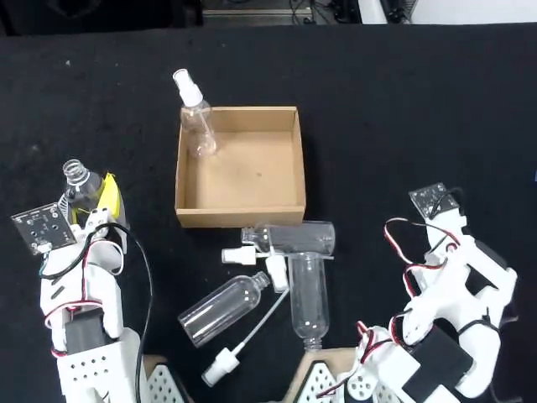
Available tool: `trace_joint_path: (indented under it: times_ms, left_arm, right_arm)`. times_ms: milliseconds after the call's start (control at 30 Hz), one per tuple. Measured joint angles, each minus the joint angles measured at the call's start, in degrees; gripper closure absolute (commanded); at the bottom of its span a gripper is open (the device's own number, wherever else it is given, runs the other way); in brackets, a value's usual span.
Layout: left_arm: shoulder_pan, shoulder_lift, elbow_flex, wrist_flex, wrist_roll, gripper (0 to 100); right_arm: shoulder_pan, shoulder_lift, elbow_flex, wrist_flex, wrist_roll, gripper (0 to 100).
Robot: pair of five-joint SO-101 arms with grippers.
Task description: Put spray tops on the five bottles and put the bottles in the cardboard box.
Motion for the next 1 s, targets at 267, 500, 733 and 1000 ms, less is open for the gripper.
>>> trace_joint_path:
  times_ms: [267,500,733,1000]
  left_arm:
    - [0.00,0.00,0.00,0.00,0.00,97]
    - [0.00,0.00,0.00,0.00,0.00,97]
    - [0.00,0.00,0.00,0.00,0.00,97]
    - [0.00,0.00,0.00,0.00,0.00,97]
  right_arm:
    - [0.09,0.00,0.00,0.00,0.62,98.8]
    - [0.18,-0.26,0.00,-0.62,0.79,98.8]
    - [-1.58,-8.88,-4.92,10.81,0.18,98.8]
    - [-16.88,-30.77,-18.99,32.00,-19.25,98.7]
